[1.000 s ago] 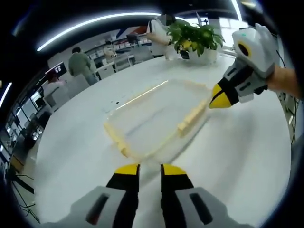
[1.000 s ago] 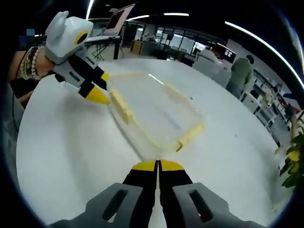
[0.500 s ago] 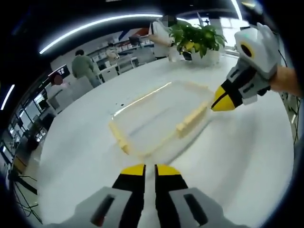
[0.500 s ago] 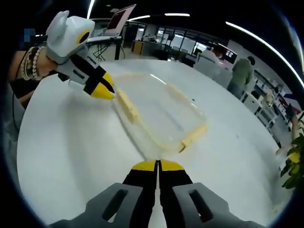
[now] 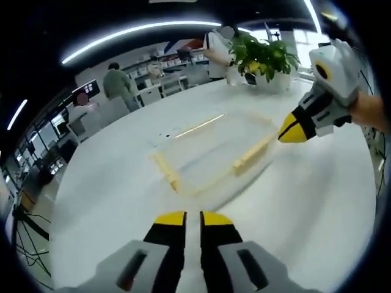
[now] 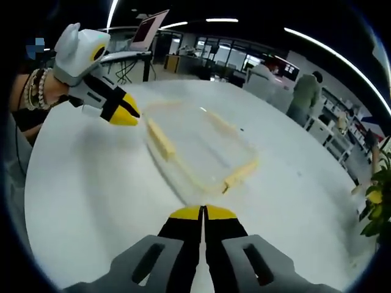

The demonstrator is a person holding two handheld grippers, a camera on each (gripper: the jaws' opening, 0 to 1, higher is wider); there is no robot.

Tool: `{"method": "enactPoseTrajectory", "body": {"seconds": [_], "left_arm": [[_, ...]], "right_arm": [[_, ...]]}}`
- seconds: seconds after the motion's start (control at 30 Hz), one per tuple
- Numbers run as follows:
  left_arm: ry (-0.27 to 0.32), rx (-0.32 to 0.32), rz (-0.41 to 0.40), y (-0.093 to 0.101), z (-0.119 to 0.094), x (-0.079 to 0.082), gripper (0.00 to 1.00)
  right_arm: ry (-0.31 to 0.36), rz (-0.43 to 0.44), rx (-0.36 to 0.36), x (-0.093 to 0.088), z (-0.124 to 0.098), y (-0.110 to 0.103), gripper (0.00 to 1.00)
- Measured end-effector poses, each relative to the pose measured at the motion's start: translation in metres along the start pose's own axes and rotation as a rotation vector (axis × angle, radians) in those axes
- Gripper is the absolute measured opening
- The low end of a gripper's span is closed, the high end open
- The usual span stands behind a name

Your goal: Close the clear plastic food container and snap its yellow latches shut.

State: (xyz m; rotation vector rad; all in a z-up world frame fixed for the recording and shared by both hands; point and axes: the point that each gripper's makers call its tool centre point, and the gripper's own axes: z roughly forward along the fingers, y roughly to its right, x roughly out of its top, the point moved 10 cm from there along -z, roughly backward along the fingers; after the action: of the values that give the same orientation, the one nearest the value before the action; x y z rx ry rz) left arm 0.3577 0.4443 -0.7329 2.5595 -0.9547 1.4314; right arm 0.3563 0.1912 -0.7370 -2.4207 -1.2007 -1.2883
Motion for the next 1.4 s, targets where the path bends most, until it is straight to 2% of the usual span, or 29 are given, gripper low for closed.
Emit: {"method": "enactPoseTrajectory", "body": {"seconds": [0.07, 0.1, 0.23, 0.33, 0.43, 0.53, 0.6, 0.7, 0.77, 0.9, 0.97, 1.03, 1.13, 1.23, 1.4], "left_arm": [[0.006, -0.014, -0.008, 0.002, -0.005, 0.002, 0.05], [0.013, -0.025, -0.025, 0.003, -0.006, 0.002, 0.10], [0.040, -0.035, -0.096, 0.006, -0.013, 0.004, 0.19], [0.114, -0.069, -0.175, 0.011, -0.022, 0.009, 0.31], [0.170, -0.085, -0.221, 0.012, -0.030, 0.013, 0.40], [0.231, -0.118, -0.290, 0.014, -0.040, 0.017, 0.59], [0.218, -0.117, -0.308, 0.015, -0.046, 0.017, 0.65], [0.220, -0.106, -0.284, 0.016, -0.054, 0.017, 0.65], [0.219, -0.105, -0.280, 0.017, -0.059, 0.015, 0.69], [0.194, -0.157, -0.303, 0.022, -0.071, 0.009, 0.80], [0.187, -0.162, -0.266, 0.025, -0.076, 0.005, 0.83], [0.186, -0.159, -0.237, 0.026, -0.083, 0.001, 0.91], [0.149, -0.129, -0.255, 0.025, -0.092, -0.004, 0.98], [0.173, -0.123, -0.288, 0.023, -0.104, -0.007, 0.99], [0.191, -0.094, -0.304, 0.017, -0.126, -0.014, 0.99]], "right_arm": [[0.007, 0.002, 0.000, 0.001, -0.004, -0.001, 0.00], [0.009, 0.003, 0.001, 0.002, -0.006, -0.001, 0.00], [0.030, 0.026, -0.006, 0.005, -0.017, -0.004, 0.00], [0.057, 0.044, -0.004, 0.007, -0.026, -0.006, 0.05], [0.077, 0.059, -0.011, 0.008, -0.034, -0.007, 0.11], [0.095, 0.080, -0.019, 0.008, -0.041, -0.008, 0.19], [0.098, 0.094, -0.025, 0.007, -0.046, -0.010, 0.27], [0.111, 0.111, -0.044, 0.005, -0.054, -0.012, 0.33], [0.109, 0.131, -0.049, 0.004, -0.057, -0.013, 0.39], [0.138, 0.154, -0.062, 0.003, -0.069, -0.018, 0.52], [0.139, 0.163, -0.054, 0.001, -0.072, -0.020, 0.59], [0.138, 0.179, -0.073, -0.003, -0.075, -0.021, 0.66], [0.154, 0.211, -0.094, -0.005, -0.082, -0.023, 0.80], [0.167, 0.247, -0.109, -0.006, -0.089, -0.026, 0.98], [0.164, 0.258, -0.140, -0.011, -0.104, -0.030, 0.99]]}}
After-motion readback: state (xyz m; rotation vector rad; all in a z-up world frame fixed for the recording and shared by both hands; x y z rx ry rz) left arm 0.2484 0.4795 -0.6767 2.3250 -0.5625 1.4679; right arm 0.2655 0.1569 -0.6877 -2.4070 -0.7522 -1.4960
